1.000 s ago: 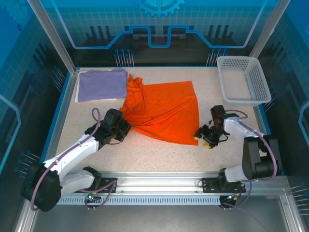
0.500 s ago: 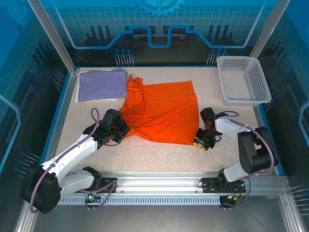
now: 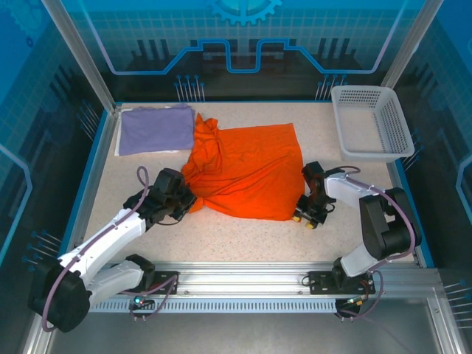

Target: Fold and stack the t-shirts

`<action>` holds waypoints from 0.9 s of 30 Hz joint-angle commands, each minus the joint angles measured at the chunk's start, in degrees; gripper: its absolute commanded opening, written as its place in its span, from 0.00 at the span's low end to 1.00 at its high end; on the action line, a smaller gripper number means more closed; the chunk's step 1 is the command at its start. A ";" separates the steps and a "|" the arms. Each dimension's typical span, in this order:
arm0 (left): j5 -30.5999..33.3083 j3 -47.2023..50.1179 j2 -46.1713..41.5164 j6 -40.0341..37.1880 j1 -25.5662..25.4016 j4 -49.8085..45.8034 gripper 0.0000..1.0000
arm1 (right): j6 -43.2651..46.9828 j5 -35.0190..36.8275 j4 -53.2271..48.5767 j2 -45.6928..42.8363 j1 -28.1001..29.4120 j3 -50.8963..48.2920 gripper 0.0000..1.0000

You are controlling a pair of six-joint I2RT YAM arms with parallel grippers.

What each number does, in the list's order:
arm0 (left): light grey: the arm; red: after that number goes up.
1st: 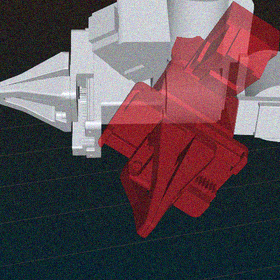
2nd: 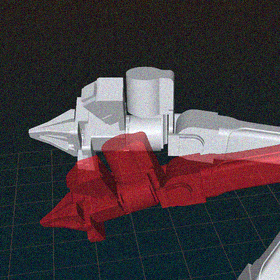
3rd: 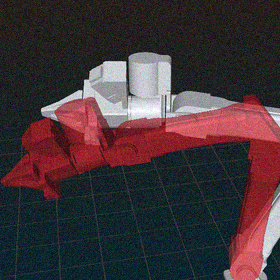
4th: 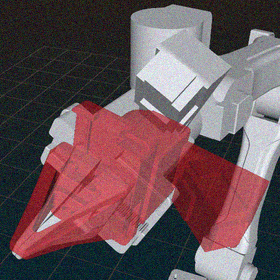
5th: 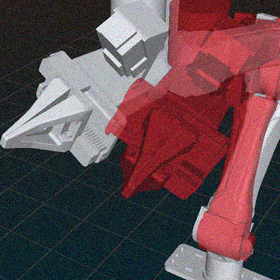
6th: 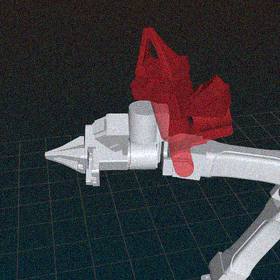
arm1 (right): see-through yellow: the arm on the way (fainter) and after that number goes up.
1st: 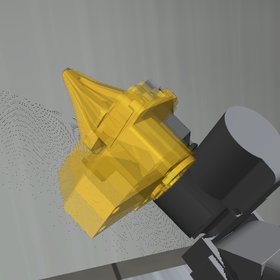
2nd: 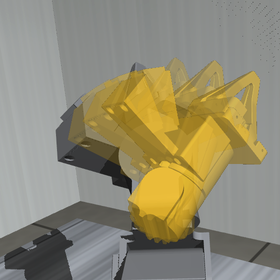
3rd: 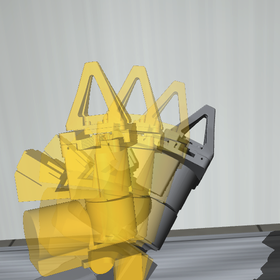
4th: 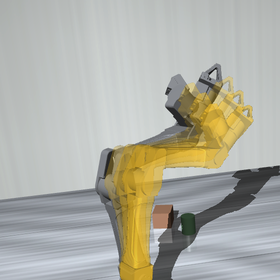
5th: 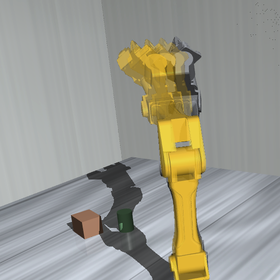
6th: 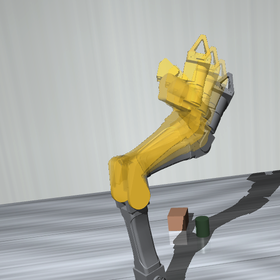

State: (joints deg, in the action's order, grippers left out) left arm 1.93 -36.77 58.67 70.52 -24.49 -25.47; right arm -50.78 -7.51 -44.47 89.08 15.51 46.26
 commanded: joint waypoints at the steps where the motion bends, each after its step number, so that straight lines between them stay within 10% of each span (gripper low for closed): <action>1: 0.08 0.91 -1.01 -1.63 0.43 -1.29 0.00 | 1.21 -3.17 6.88 -1.59 1.80 1.33 0.38; 17: -0.64 0.04 1.26 -2.93 0.59 -0.10 0.00 | 2.10 3.68 -1.03 5.40 4.73 6.97 0.52; 27: -0.27 0.46 0.07 -3.29 1.64 -1.32 0.00 | 2.73 4.43 -3.68 5.78 4.48 7.67 0.09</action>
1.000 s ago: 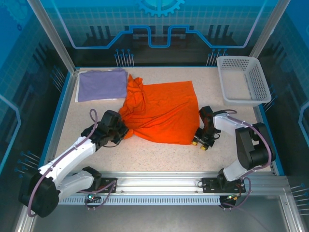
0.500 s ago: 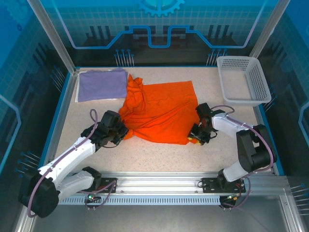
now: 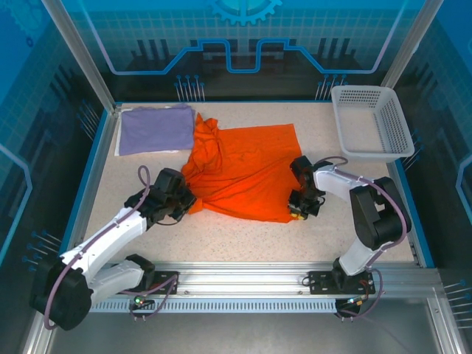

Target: Fold and stack the t-shirts

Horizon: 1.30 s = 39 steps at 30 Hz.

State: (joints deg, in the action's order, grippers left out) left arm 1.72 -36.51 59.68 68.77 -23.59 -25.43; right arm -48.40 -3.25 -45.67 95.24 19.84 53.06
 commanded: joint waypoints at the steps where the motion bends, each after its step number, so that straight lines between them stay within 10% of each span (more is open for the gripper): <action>1: -0.01 -0.82 -1.49 -2.35 1.08 -2.19 0.00 | 0.76 0.08 -3.24 -1.47 -0.34 1.28 0.06; 11: 4.89 -37.16 -1.31 -21.71 9.15 -25.64 0.00 | 10.37 -9.02 -11.92 -17.22 -11.28 24.52 0.00; 23: 1.85 -85.71 10.18 -37.12 15.18 -31.68 0.00 | 13.64 -12.78 -1.98 -29.36 -17.54 47.22 0.00; 39: -2.69 -106.20 14.17 -47.67 15.16 -21.91 0.00 | 16.07 -9.60 3.21 -35.82 -17.99 58.55 0.00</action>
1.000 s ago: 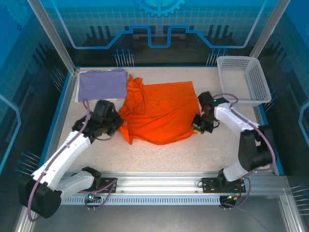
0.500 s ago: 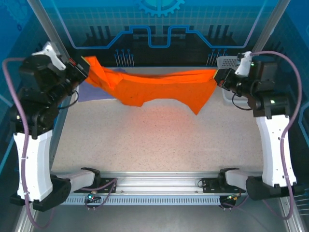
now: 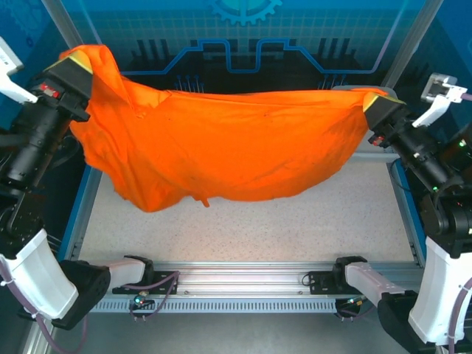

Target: Fold and stack the t-shirts

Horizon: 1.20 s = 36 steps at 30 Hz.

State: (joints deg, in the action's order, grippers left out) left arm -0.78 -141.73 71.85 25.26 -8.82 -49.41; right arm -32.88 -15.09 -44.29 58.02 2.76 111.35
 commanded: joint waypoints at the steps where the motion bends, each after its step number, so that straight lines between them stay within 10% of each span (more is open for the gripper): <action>1: 0.46 -0.26 2.85 -4.71 0.40 1.78 0.00 | -0.53 2.73 2.50 2.22 -0.97 -0.80 0.00; 17: 0.71 5.19 47.29 4.89 3.35 2.90 0.01 | -15.74 22.80 -9.03 44.49 2.84 -0.89 0.00; 18: 0.40 3.14 51.51 6.59 3.58 2.59 0.12 | -16.68 22.34 -9.16 48.26 2.66 0.20 0.00; 19: -0.32 0.32 56.48 8.86 3.87 2.00 0.44 | -17.75 21.14 -10.08 53.62 2.32 3.14 0.04; 20: -0.66 -3.77 61.61 11.00 4.13 -0.05 0.57 | -18.60 20.26 -11.23 59.21 2.20 7.00 0.22; 24: -5.10 -17.22 78.34 20.93 6.05 -8.84 0.90 | -20.84 16.21 -16.70 79.51 2.07 28.50 0.61; 27: -7.17 -16.14 77.29 22.28 5.91 -8.14 0.99 | -21.72 15.65 -23.10 90.82 2.40 49.95 1.00; 30: -5.08 -7.06 67.94 18.22 5.22 -3.27 0.99 | -20.84 15.91 -22.46 90.04 2.07 51.53 1.00; 36: -2.60 6.77 51.27 12.61 5.39 -11.09 0.98 | -9.58 17.09 -16.95 69.36 5.26 21.63 0.99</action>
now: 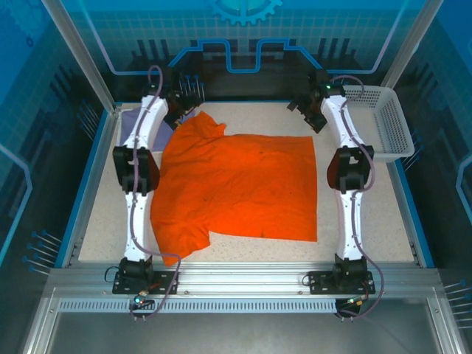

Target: Fold and stack the t-shirts

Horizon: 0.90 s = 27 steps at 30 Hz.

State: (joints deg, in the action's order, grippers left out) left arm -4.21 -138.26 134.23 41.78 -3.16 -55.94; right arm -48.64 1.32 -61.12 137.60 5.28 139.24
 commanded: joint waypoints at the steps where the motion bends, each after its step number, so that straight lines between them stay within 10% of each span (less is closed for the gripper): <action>1: 0.99 7.27 -14.16 -5.17 -0.27 -6.13 0.97 | 8.65 1.40 0.47 -14.04 3.98 -11.56 0.99; 15: -12.56 69.07 -45.70 -2.94 -3.26 -1.03 0.66 | 14.46 -21.03 3.97 -33.46 15.92 -59.94 0.31; 27: -11.69 77.07 -33.87 -1.09 -5.81 9.36 0.63 | 14.59 -17.98 6.26 -24.07 10.57 -64.24 0.25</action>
State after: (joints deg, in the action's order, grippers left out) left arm -14.15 -61.76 97.30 39.27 -8.91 -50.33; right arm -34.24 -16.78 -55.75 110.56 18.41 75.83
